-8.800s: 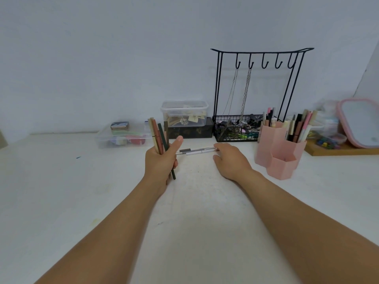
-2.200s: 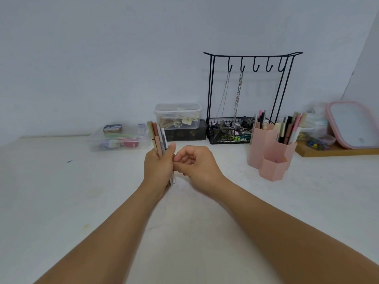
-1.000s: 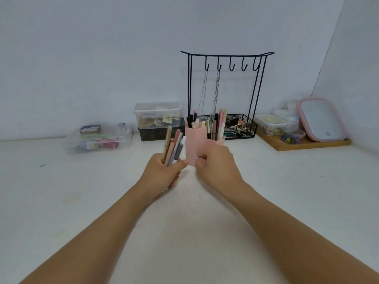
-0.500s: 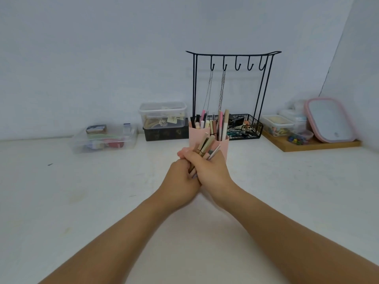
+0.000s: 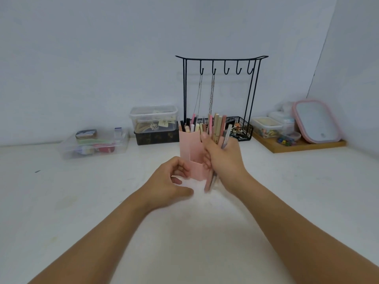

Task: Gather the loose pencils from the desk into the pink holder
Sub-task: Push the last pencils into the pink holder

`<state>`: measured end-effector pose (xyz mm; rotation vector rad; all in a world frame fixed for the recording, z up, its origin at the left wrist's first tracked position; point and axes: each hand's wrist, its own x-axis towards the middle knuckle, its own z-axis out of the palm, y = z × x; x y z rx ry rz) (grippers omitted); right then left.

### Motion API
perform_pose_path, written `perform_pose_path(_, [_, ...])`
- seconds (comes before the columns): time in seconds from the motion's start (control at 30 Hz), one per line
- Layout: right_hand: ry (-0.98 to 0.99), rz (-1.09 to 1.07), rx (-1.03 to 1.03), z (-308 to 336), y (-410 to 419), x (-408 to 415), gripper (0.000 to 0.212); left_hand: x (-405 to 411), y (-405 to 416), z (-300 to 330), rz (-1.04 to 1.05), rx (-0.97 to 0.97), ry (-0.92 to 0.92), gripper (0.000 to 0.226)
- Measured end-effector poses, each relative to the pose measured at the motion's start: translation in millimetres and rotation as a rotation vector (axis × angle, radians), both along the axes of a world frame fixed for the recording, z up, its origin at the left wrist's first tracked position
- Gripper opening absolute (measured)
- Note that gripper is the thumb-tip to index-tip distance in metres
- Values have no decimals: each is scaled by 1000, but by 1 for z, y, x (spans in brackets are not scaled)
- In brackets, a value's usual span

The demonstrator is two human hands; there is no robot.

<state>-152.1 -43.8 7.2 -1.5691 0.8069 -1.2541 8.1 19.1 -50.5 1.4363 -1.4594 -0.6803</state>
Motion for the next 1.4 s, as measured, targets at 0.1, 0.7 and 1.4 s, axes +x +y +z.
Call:
perform_pose_path(0.1, [282, -114, -159, 6, -13, -10, 29, 2, -5, -2, 117, -58, 65, 40])
perform_pose_path(0.7, [-344, 275, 137, 26, -3, -15, 31, 9, -9, 0, 159, -114, 220, 50])
perform_pose_path(1.4, [-170, 112, -10, 5, -1, 2, 20, -3, -5, 2, 103, -114, 169, 51])
